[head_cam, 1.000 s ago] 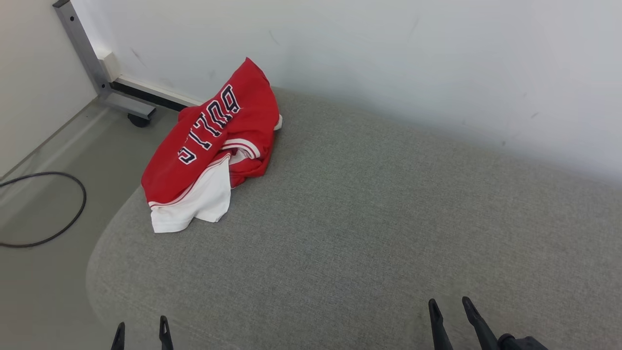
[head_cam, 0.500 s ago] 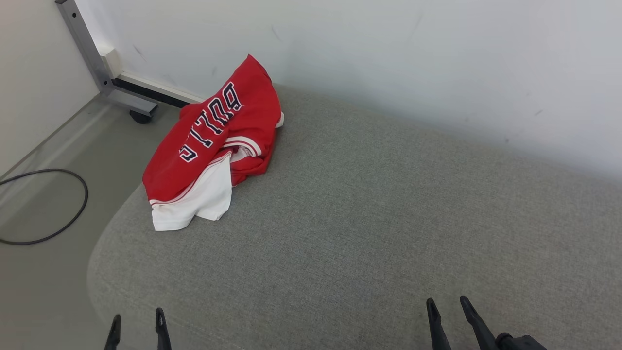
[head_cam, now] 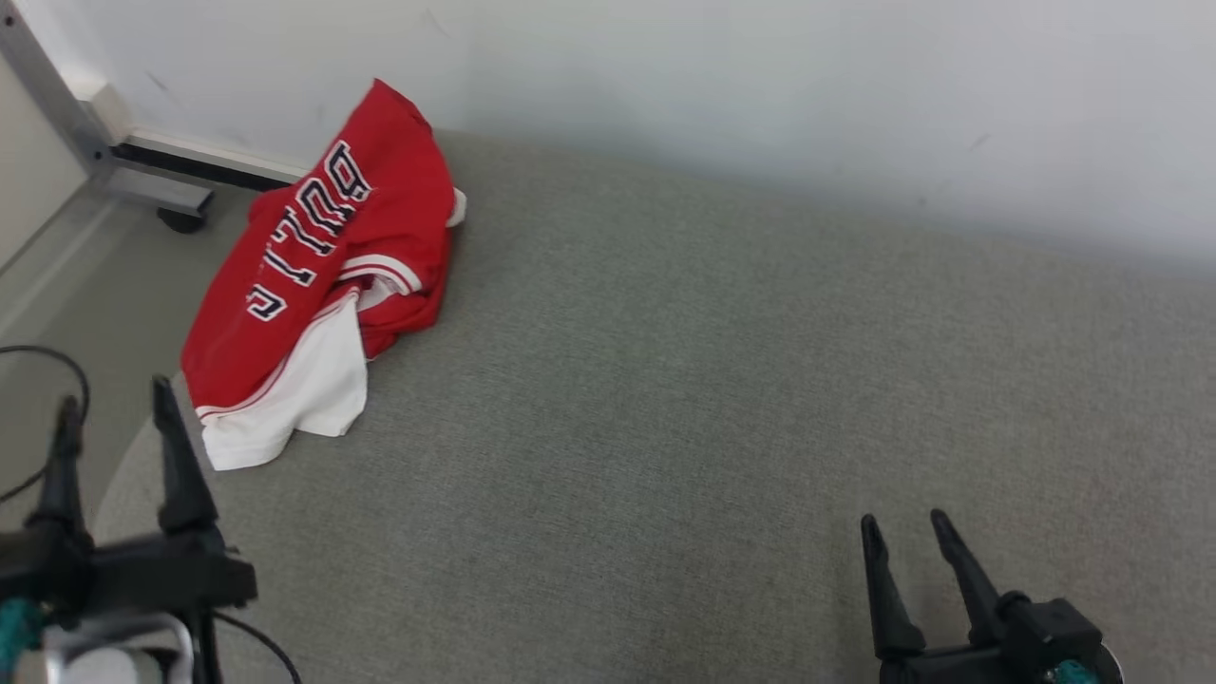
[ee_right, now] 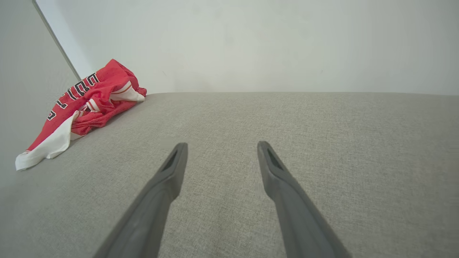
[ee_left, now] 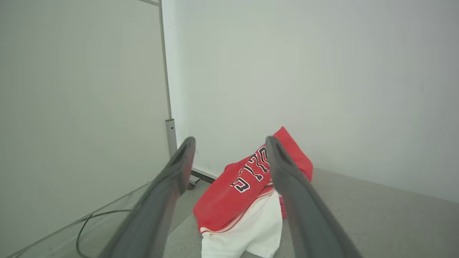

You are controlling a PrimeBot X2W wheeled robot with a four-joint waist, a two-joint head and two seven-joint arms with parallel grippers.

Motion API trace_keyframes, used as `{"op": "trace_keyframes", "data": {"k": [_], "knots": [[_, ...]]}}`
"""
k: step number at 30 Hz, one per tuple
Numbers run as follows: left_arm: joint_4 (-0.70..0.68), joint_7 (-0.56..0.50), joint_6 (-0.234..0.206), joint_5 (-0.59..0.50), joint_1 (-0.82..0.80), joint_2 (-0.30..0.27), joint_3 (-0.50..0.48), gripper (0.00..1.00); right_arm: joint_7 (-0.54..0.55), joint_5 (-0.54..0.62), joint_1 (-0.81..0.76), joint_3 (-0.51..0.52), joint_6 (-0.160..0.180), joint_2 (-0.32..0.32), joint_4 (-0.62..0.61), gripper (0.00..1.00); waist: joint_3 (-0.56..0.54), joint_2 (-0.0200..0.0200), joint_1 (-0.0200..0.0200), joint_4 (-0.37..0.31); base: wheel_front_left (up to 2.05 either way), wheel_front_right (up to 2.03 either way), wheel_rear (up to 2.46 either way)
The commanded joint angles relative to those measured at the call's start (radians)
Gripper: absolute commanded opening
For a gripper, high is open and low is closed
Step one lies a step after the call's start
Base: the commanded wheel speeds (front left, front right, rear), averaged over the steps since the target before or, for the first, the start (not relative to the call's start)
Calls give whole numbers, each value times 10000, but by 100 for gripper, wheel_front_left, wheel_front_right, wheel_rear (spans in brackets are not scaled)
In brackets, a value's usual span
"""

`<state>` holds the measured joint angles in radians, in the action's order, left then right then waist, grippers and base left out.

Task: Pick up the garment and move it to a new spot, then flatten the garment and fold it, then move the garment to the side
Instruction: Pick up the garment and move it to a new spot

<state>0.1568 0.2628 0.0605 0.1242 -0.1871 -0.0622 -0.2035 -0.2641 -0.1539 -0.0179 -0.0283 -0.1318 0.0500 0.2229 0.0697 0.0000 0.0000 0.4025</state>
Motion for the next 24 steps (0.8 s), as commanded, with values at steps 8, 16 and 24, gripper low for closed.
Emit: {"op": "trace_keyframes", "data": {"k": [8, 16, 24], "knots": [[1023, 33, 555, 681, -2979, -705, -1473, 100, -5, 339, 1036, 476, 21, 2, -719, 100, 2228, 0, 0, -2135, 0, 0, 0], [2724, 33, 707, 1281, -4575, -1822, -2030, 100, -7, 388, 1454, 609, 21, 0, -1438, 100, 2937, 0, 0, -2938, 0, 0, 0], [5461, -130, 693, 2371, -5863, -3074, -1699, 100, -5, 872, 1346, 945, 21, -4, -2320, 100, 3604, 0, 0, -3386, 0, 0, 0]]}}
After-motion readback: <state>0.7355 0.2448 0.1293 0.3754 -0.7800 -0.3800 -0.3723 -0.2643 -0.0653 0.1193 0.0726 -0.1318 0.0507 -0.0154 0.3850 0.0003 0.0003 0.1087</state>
